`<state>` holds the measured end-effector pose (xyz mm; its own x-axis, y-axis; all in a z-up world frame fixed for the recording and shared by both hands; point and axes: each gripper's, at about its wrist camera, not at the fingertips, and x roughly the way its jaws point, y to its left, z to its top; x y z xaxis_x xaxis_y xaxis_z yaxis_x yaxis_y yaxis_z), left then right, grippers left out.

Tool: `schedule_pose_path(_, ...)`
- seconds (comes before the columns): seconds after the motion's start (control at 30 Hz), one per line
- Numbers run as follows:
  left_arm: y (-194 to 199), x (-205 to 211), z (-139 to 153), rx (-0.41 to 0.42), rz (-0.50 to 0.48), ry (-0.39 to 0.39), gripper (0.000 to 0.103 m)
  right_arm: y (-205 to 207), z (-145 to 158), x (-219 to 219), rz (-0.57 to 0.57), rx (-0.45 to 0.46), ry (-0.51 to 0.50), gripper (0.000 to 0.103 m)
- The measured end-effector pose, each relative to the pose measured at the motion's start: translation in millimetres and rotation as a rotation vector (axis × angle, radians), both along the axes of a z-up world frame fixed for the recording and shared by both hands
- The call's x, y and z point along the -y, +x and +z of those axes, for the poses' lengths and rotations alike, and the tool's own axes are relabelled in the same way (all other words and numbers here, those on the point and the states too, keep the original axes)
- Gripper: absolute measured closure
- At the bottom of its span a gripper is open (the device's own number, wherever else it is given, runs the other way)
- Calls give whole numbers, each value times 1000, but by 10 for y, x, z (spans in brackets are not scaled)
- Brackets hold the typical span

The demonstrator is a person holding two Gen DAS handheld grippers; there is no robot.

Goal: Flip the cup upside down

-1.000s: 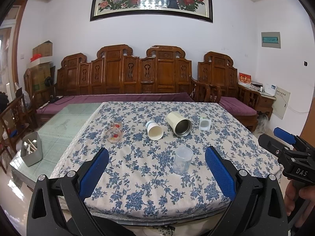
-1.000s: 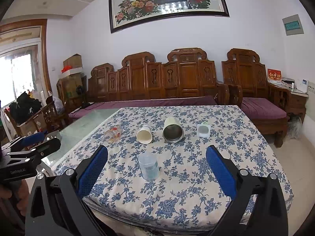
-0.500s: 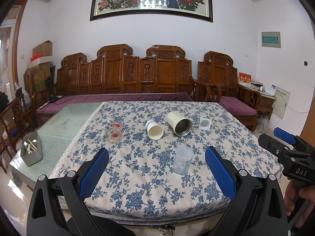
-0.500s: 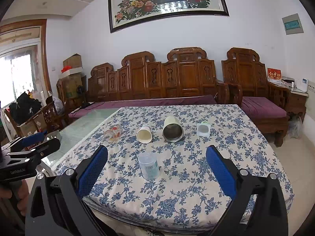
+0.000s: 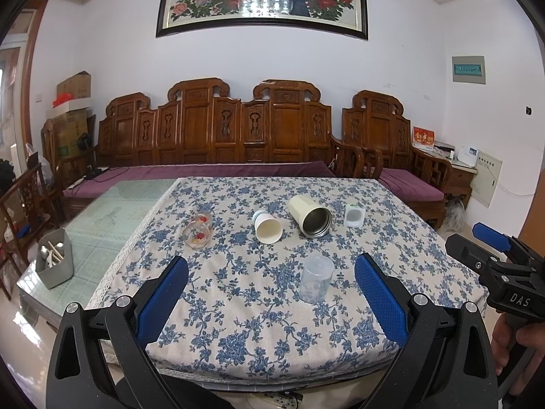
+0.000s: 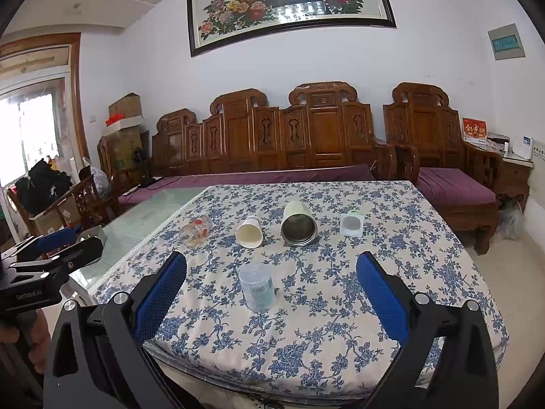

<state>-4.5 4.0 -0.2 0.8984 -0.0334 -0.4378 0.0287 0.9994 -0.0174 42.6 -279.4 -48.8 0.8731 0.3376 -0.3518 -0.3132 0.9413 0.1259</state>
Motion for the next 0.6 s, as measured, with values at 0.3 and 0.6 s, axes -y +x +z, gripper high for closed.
schedule_pose_path(0.3, 0, 5, 0, 0, 1, 1, 9, -7, -23, -12, 2, 0, 2, 2)
schedule_pose_path(0.6, 4, 15, 5, 1, 1, 2, 9, -7, -25, -10, 2, 0, 1, 2)
